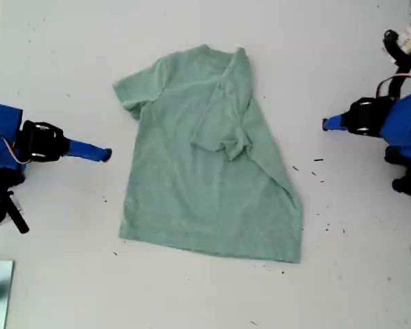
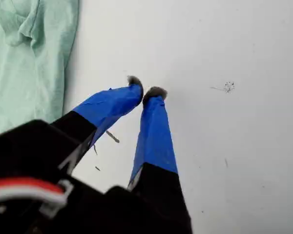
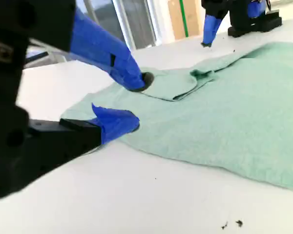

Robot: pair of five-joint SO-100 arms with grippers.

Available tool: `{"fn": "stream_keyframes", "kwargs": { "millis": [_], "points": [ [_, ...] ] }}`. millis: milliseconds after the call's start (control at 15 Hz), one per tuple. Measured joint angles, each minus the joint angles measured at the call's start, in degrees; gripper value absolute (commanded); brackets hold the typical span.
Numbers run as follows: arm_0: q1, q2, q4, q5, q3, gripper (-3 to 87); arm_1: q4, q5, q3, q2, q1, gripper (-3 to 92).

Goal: Fold t shirt

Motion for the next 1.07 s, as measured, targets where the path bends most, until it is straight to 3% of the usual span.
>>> {"fn": "stream_keyframes", "kwargs": {
  "millis": [200,400,533,667,733,800,867,1067],
  "points": [
    [0.00,0.00,0.00,0.00,0.00,9.2,0.00,0.00,0.00,0.00,0.00,3.5],
    [0.00,0.00,0.00,0.00,0.00,9.2,0.18,-0.09,0.00,0.00,0.00,9.4],
    [0.00,0.00,0.00,0.00,0.00,9.2,0.79,0.62,0.00,0.00,-0.44,2.5],
    [0.00,0.00,0.00,-0.62,0.00,11.1,0.79,1.85,0.00,0.00,-2.72,2.5],
    [0.26,0.00,0.35,-5.27,-0.35,11.9,0.79,2.02,0.00,0.00,-3.69,2.5],
    [0.97,0.00,0.70,-12.83,-0.70,-0.1,0.79,2.55,0.00,0.00,-4.92,2.5],
    [1.41,0.00,0.62,-17.23,-0.70,-0.1,0.79,3.08,0.00,0.00,-4.92,2.5],
    [1.32,0.00,0.35,-21.36,-1.14,-0.1,0.79,3.96,-0.26,0.00,-8.09,2.5]
  ]
}}
